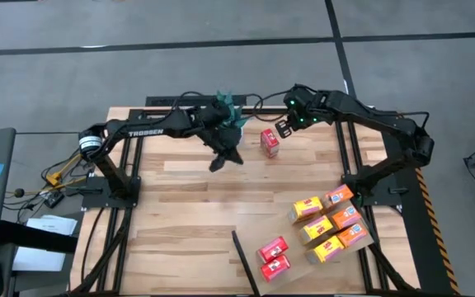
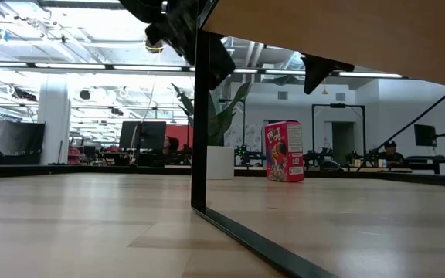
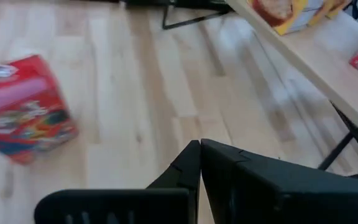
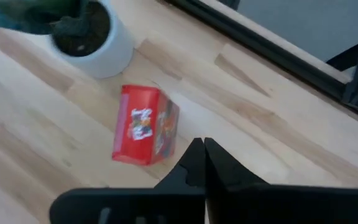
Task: Stack cereal on shelf
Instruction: Put the red cereal box on the shelf aligned with the other red cereal boxes
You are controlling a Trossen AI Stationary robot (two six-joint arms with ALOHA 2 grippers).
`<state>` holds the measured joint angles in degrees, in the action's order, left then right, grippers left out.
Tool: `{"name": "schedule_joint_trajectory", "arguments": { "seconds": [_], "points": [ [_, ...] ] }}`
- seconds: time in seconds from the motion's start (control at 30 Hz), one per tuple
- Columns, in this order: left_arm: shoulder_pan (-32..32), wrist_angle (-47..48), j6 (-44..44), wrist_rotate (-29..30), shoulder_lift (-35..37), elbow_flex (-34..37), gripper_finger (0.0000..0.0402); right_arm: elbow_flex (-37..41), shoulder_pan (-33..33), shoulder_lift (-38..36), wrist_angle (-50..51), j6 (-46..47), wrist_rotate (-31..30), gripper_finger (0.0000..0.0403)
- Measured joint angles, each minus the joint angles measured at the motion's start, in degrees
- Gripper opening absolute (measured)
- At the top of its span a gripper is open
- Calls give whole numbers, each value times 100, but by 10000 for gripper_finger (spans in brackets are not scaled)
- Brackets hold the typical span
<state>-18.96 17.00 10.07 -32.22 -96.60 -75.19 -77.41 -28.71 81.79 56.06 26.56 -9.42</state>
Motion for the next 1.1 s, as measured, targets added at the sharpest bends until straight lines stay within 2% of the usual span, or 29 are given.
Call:
{"name": "schedule_joint_trajectory", "arguments": {
  "seconds": [0.2,0.33,0.47,0.63,0.77,0.93,0.97,1.07,1.1],
  "points": [
    [593,-1020,-376,734,-13,578,0,0,8,-50,66,-25,-12,10],
    [435,-2551,-962,818,-13,1305,0,116,1,-54,-59,-108,-34,5],
    [144,-3526,-1680,1025,-13,1951,0,433,-47,-52,-124,-111,56,11],
    [336,-4730,-2155,1963,-13,2560,0,669,-70,-52,-652,27,53,5],
    [636,-4846,-2280,3016,-13,2659,0,779,-141,-52,-873,133,70,5],
    [1030,-4829,-2316,3013,138,2624,0,824,-161,-52,-852,151,56,7],
    [1152,-4729,-2344,3295,203,2609,0,824,-158,-52,-869,151,67,7],
    [1483,-4203,-2794,4737,228,2631,0,824,-130,-52,-870,151,139,5],
    [1548,-4180,-2865,5028,184,2682,0,824,-120,-52,-882,151,141,5]
  ]
}}
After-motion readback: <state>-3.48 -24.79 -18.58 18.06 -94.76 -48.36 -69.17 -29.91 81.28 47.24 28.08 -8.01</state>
